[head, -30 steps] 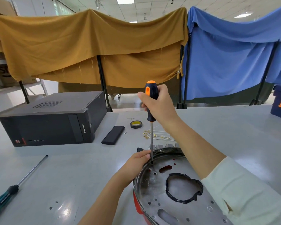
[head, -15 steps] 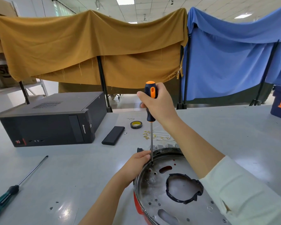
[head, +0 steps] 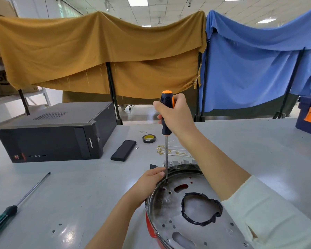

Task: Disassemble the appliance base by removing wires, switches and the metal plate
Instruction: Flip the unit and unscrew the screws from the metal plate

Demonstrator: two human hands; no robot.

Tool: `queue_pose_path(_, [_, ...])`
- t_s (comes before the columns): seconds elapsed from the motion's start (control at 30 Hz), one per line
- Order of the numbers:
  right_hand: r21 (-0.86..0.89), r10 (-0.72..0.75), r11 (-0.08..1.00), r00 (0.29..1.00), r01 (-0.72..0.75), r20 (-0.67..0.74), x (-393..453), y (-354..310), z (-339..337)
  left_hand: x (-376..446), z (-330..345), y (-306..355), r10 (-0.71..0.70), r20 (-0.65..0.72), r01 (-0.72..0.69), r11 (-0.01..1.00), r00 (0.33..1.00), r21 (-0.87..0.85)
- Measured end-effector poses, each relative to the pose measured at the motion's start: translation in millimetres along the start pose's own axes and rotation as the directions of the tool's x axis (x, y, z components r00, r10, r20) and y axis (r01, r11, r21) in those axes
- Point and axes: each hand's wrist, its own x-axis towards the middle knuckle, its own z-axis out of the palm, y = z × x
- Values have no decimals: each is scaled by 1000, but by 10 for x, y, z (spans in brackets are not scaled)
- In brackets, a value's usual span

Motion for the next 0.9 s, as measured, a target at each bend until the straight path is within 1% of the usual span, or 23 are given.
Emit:
queue_pose_path(0.07, [42,-40,998,998,42,-45,-41,14,57,6,5,-5,2,-3,-2,1000,1000,-3])
queue_pose_path(0.13, [141,-52,988,998,58,-47,-51,18,77,8,7,-10,0,-3,0,1000,1000,-1])
queue_pose_path(0.17, [225,-37,974,999,34,12,-46,17,68,9,6,-15,1,-4,-1,1000,1000,-2])
queue_pose_path(0.2, [324,-24,946,992,-18,124,-39,10,56,13,4,-18,0,-7,0,1000,1000,-3])
queue_pose_path(0.23, [402,-24,912,965,-86,262,-30,0,43,15,2,-22,-2,-10,2,1000,1000,-4])
queue_pose_path(0.27, [440,-38,887,927,-140,373,-29,-9,29,17,0,-26,-4,-8,4,1000,1000,-8])
queue_pose_path(0.3, [437,-54,887,906,-150,421,-32,-10,20,18,-1,-30,-2,-2,2,1000,1000,-17])
queue_pose_path(0.33, [401,-59,908,910,-121,410,-33,-8,16,18,0,-32,2,4,-2,1000,1000,-28])
queue_pose_path(0.37, [324,-61,944,932,-63,359,-38,-10,14,16,0,-31,6,9,-6,999,1000,-35])
queue_pose_path(0.43, [123,-76,991,977,52,200,-58,-10,17,18,-3,-25,10,12,-10,1000,1000,-28])
queue_pose_path(0.47, [58,-100,994,987,94,126,-66,-3,25,20,-5,-24,10,11,-10,1000,1000,-19])
queue_pose_path(0.53, [42,-145,989,988,142,52,-88,13,54,29,-6,-26,7,6,-7,1000,1000,-8])
queue_pose_path(0.6, [148,-144,980,988,133,65,-105,20,63,32,-8,-33,4,9,-4,1000,1000,-3])
queue_pose_path(0.63, [247,-126,964,985,94,116,-100,19,48,32,-7,-33,4,11,-4,1000,1000,-5])
queue_pose_path(0.67, [360,-100,933,974,21,203,-90,14,26,28,-8,-34,4,11,-4,1000,1000,-7])
queue_pose_path(0.7, [437,-75,897,951,-66,299,-71,2,-7,28,-6,-29,4,10,-4,1000,1000,-6])
queue_pose_path(0.73, [469,-58,874,929,-129,365,-51,-10,-38,25,-6,-24,2,7,-2,1000,1000,-6])
queue_pose_path(0.77, [469,-54,871,921,-145,386,-33,-7,-62,19,-6,-20,-1,6,1,1000,1000,-10])
queue_pose_path(0.8, [444,-55,887,926,-126,373,-18,3,-75,15,-7,-18,-4,9,4,1000,1000,-15])
queue_pose_path(0.83, [385,-57,919,941,-81,334,-12,16,-82,11,-7,-19,-7,11,7,1000,1000,-19])
queue_pose_path(0.9, [179,-80,983,977,45,198,-47,37,-67,6,-10,-22,-2,13,3,1000,1000,-19])
